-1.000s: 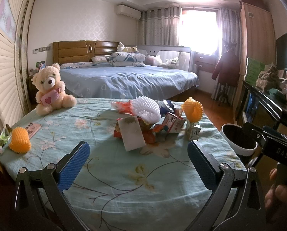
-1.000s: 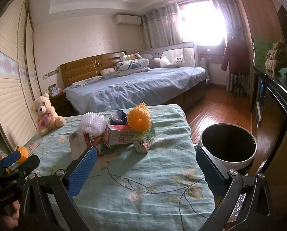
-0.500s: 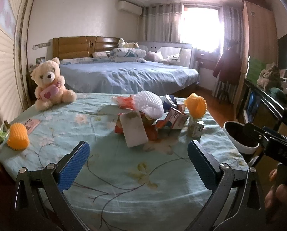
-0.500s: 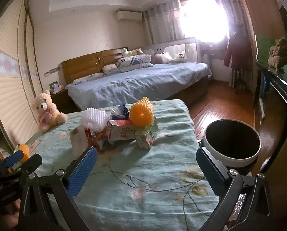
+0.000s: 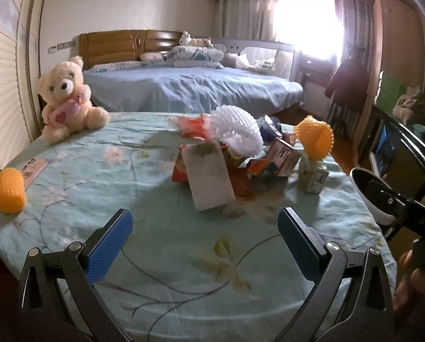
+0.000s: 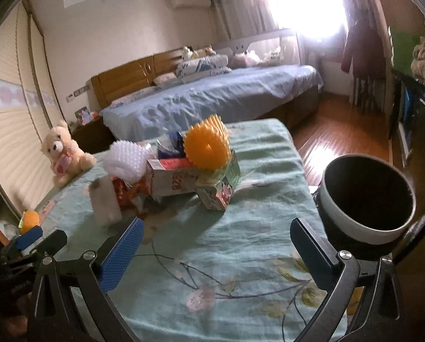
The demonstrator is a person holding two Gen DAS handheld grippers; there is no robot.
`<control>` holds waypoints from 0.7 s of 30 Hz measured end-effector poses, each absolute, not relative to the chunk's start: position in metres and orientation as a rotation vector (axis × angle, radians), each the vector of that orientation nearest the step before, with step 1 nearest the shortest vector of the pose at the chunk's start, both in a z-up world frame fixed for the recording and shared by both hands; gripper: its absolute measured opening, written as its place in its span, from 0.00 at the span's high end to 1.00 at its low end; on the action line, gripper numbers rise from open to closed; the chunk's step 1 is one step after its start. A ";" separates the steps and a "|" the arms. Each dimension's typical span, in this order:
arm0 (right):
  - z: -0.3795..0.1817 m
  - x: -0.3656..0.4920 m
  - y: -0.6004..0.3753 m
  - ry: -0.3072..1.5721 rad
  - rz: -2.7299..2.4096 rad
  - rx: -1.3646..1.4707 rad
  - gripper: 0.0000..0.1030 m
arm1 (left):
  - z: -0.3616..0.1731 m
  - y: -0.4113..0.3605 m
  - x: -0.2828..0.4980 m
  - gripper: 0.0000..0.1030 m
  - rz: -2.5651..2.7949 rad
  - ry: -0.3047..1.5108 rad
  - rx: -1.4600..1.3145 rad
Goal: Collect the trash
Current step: 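Grasp the white tissue block with the left gripper while the right grasps the green carton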
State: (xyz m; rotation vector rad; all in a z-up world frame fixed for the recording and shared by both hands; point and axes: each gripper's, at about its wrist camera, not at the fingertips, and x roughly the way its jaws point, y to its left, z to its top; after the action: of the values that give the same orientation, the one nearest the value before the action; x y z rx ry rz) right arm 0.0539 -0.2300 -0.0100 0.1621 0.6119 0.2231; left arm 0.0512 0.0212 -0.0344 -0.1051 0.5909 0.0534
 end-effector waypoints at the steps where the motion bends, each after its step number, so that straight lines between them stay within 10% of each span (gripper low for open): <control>1: -0.015 0.061 -0.229 0.632 0.225 0.159 0.01 | -0.037 0.021 0.056 0.00 0.053 0.602 -0.105; 21: -0.047 0.151 -0.218 0.806 0.240 0.190 0.24 | -0.071 0.030 0.147 0.16 0.071 0.764 -0.140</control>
State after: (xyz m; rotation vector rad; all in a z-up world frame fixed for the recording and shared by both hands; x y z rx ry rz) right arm 0.1509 -0.2183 -0.0472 0.1898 0.8056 0.2404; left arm 0.1469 0.0302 -0.0712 -0.1398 0.7645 0.0705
